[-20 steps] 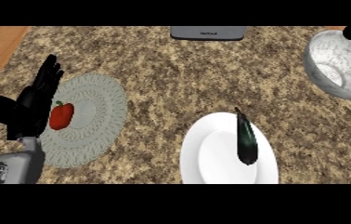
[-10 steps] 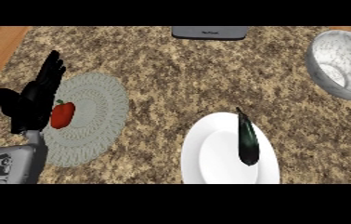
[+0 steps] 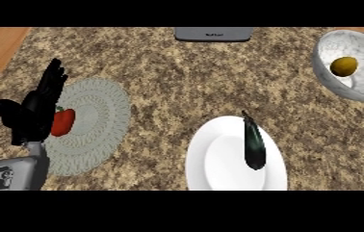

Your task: Pick the lemon from the plate and place it in the bowl

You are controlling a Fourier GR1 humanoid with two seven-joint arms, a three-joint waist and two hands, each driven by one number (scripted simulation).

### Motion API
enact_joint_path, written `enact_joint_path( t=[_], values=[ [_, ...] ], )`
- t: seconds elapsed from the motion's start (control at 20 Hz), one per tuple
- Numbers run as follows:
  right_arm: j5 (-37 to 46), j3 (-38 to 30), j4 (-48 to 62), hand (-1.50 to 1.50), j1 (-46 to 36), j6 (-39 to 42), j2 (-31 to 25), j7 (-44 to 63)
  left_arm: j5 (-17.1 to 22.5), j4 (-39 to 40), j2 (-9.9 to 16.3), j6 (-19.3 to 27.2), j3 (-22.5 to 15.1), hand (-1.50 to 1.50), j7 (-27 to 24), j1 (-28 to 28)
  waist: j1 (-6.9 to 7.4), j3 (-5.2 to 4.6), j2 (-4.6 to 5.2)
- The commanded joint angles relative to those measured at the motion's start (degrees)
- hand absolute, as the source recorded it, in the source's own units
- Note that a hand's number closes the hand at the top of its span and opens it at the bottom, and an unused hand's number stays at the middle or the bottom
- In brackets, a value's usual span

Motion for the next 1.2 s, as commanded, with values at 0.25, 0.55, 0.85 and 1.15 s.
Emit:
enact_joint_path(
  t=[0.25, 0.55, 0.85, 1.15],
  values=[
    [-18.39, -15.17, -7.96, -1.50, 9.13, 4.05, -2.17, -15.69, -0.41, -0.94, 0.11, 0.57, 0.51, 0.00, 1.87, 0.28, -1.69, -0.23, -0.55],
    [-25.94, -18.64, -15.32, -1.50, 20.92, 17.15, -4.37, -14.31, 0.02, -3.11, 0.35, 0.24, 1.33, 0.00, 2.90, 2.50, -2.63, -0.38, -1.03],
    [-34.19, -22.28, -26.85, -1.50, 34.08, 28.35, -0.59, -13.99, 1.47, -5.37, 1.31, -1.33, 2.93, 0.00, 1.97, 4.87, -2.41, -0.42, -1.09],
    [-40.88, -23.06, -48.35, -1.50, 41.21, 30.23, 6.88, -6.96, -1.09, 0.49, -0.48, -0.04, 1.69, 0.00, -1.04, 1.22, -2.12, -0.43, -0.74]
  ],
)
